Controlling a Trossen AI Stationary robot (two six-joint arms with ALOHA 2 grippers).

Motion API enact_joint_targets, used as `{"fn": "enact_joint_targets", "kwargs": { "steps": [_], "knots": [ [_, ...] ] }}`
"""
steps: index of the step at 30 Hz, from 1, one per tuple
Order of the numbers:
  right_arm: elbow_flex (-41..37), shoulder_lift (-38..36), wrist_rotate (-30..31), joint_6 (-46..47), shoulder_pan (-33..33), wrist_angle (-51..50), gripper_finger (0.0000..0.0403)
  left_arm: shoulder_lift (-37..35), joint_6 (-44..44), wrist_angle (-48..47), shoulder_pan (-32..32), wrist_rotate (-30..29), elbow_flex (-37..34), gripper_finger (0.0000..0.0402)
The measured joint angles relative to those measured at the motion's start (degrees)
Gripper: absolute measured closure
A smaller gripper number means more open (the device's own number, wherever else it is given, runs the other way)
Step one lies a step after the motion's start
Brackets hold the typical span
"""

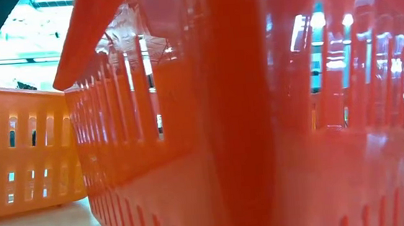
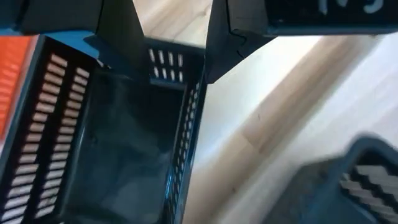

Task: Stack baskets on shelf by color
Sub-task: Stack the top black bin on top of the black bin on the shelf

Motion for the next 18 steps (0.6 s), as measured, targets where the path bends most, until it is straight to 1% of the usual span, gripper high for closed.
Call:
{"fn": "enact_joint_targets", "kwargs": {
  "steps": [4,10,14,18],
  "knots": [
    [0.0,0.0,0.0,0.0,0.3,0.1,0.0402,0.0,1.4,0.9,0.4,0.0,0.0,0.0261],
    [0.0,0.0,0.0,0.1,3.1,0.2,0.0402,0.0,1.7,0.9,1.4,-0.2,0.0,0.0261],
    [0.0,0.0,0.0,0.1,5.0,0.9,0.0402,0.0,1.3,0.8,1.8,0.8,-1.2,0.0261],
    [0.0,0.0,0.0,0.1,6.3,1.4,0.0402,-0.1,1.3,2.8,1.9,2.0,-3.4,0.0261]
  ]
}}
